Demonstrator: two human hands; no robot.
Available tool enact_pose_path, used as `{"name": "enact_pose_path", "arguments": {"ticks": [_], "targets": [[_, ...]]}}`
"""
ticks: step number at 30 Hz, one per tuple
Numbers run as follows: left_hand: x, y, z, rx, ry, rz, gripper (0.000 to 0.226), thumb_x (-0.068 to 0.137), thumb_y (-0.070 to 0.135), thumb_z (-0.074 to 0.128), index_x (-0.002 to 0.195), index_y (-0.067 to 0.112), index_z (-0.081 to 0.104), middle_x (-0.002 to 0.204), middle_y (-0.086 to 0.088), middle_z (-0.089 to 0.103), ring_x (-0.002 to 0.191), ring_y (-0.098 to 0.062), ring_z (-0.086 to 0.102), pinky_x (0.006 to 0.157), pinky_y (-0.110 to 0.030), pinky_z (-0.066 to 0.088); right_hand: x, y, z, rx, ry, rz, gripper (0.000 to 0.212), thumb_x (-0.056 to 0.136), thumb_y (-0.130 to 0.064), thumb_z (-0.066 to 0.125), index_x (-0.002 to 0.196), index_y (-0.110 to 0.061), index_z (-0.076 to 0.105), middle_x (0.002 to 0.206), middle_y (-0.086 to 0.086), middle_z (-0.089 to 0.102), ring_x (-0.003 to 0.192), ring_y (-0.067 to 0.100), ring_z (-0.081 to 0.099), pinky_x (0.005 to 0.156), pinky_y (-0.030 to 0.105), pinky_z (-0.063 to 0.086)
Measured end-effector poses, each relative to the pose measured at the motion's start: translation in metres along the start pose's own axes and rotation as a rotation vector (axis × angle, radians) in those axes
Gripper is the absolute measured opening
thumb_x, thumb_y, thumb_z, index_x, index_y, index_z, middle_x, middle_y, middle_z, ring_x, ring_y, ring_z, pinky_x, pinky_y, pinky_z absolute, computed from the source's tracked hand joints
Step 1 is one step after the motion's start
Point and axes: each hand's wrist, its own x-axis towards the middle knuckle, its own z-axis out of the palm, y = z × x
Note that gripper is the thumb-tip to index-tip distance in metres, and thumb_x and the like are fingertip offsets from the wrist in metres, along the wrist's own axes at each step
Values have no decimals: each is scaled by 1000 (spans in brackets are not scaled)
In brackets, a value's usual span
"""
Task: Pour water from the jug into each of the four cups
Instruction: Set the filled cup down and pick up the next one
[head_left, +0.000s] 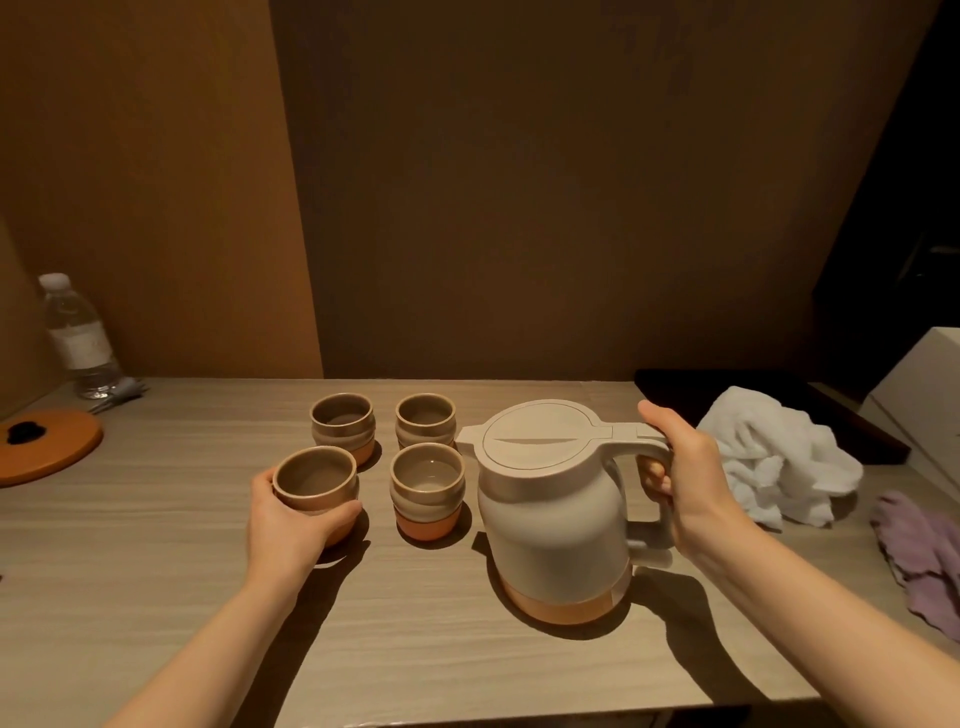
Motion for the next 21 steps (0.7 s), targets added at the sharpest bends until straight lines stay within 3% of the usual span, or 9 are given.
{"name": "enact_pose_path", "arguments": {"ticks": [13, 21], "targets": [[-14, 51, -12, -74, -135, 102, 91, 48, 17, 94, 122, 29, 42, 111, 7, 56, 103, -14, 55, 82, -32, 49, -13, -9, 6, -7, -16, -11, 56, 87, -47, 60, 38, -20, 53, 39, -2, 38, 37, 9, 32, 49, 29, 26], [-30, 66, -10, -10, -325, 173, 92, 46, 20, 95, 119, 37, 41, 107, 23, 51, 97, -2, 53, 68, -17, 47, -25, -29, 11, -3, -69, -35, 53, 85, -49, 62, 41, -21, 53, 39, -4, 38, 35, 8, 31, 43, 23, 25]]}}
